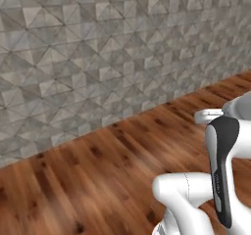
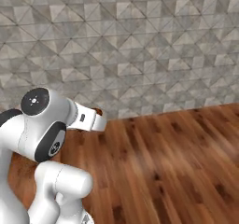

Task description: Take the cheese, chicken drumstick, and potato from the fridge and place them on the plate on the dining counter to create an appetizer plate.

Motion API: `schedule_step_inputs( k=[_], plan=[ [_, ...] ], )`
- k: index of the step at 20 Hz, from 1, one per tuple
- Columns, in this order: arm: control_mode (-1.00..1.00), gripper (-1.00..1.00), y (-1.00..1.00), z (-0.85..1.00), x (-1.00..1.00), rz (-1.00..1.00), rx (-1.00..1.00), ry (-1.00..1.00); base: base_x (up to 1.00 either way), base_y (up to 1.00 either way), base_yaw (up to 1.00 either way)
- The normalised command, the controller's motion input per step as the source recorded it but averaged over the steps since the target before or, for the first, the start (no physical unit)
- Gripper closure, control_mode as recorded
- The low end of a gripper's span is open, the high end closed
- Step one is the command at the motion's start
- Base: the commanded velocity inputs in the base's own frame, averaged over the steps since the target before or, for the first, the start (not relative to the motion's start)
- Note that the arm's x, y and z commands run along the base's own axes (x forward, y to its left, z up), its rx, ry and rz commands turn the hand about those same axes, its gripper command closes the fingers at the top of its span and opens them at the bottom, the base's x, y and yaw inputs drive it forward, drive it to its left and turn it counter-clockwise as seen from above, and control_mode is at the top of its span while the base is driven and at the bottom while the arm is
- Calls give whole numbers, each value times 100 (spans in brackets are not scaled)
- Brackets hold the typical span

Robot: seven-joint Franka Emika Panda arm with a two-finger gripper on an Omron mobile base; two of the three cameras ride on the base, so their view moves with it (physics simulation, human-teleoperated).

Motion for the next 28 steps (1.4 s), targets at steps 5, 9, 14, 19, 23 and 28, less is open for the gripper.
schedule_step_inputs(
  k=[5, 9, 14, 19, 23, 28],
  plan=[
    [100, 100, 0, 0, 0, 0, 0, 0, 75, 39, -64],
    [100, 100, 0, 0, 0, 0, 0, 0, 79, 38, -61],
    [100, 100, 0, 0, 0, 0, 0, 0, 84, 37, -59],
    [100, 100, 0, 0, 0, 0, 0, 0, 95, 39, -55],
    [100, 100, 0, 0, 0, 0, 0, 0, 100, 36, -46],
    [100, 100, 0, 0, 0, 0, 0, 0, 100, 33, -42]
  ],
)
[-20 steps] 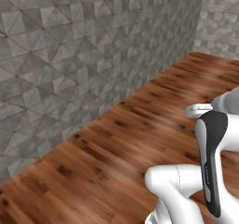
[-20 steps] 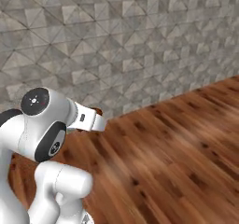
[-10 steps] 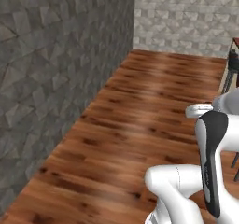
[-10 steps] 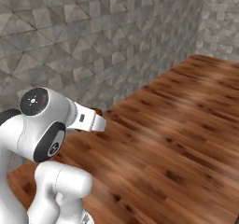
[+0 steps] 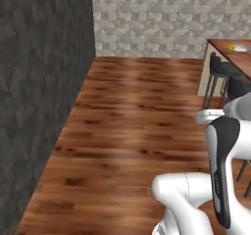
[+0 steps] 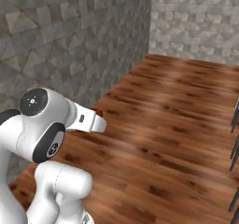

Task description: Take the cheese, chicken drumstick, and potato from the fridge and place them on the plate on the dining counter to create an appetizer plate.

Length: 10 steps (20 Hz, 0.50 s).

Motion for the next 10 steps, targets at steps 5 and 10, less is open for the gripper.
schedule_step_inputs(
  k=[5, 10],
  plan=[
    [100, 100, 0, 0, 0, 0, 0, 0, 100, 35, -41],
    [100, 100, 0, 0, 0, 0, 0, 0, 100, 40, -43]
  ],
)
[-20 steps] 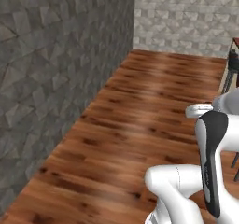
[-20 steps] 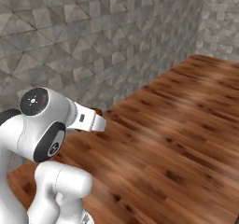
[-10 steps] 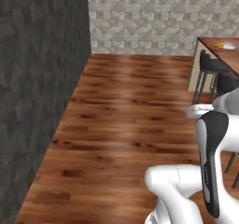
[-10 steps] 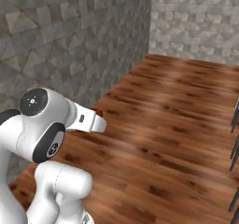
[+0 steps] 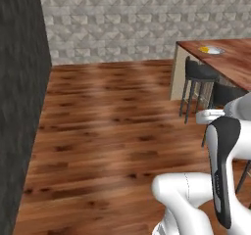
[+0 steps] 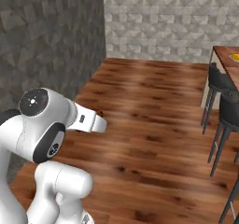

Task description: Take the cheese, chicken drumstick, and potato from the fridge and place them on the plate on the dining counter to create an appetizer plate.

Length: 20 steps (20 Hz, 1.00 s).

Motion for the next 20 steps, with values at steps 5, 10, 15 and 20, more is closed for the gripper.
schedule_step_inputs(
  k=[5, 10, 15, 20],
  plan=[
    [100, 100, 0, 0, 0, 0, 0, 0, 100, 49, -44],
    [100, 100, 0, 0, 0, 0, 0, 0, 100, 64, -45],
    [100, 100, 0, 0, 0, 0, 0, 0, 100, 66, -46],
    [100, 100, 0, 0, 0, 0, 0, 0, 100, 75, -46]
  ],
)
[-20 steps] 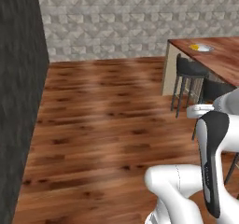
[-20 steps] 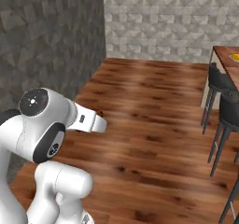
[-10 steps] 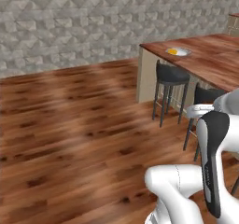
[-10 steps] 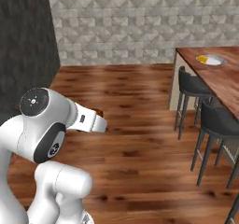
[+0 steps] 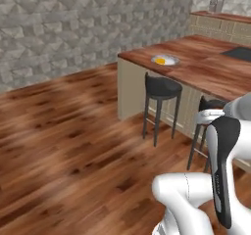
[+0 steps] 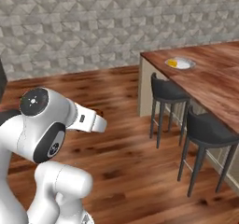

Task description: Take the cheese, chicken drumstick, and potato from the fridge and place them on the plate on the dining counter to create an appetizer plate.

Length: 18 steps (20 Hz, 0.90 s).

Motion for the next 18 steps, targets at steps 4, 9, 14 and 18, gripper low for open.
schedule_step_inputs(
  k=[4, 9, 14, 18],
  plan=[
    [100, 100, 0, 0, 0, 0, 0, 0, 100, 83, -44],
    [100, 100, 0, 0, 0, 0, 0, 0, 100, 90, -42],
    [100, 100, 0, 0, 0, 0, 0, 0, 100, 92, -43],
    [100, 100, 0, 0, 0, 0, 0, 0, 100, 88, -43]
  ],
)
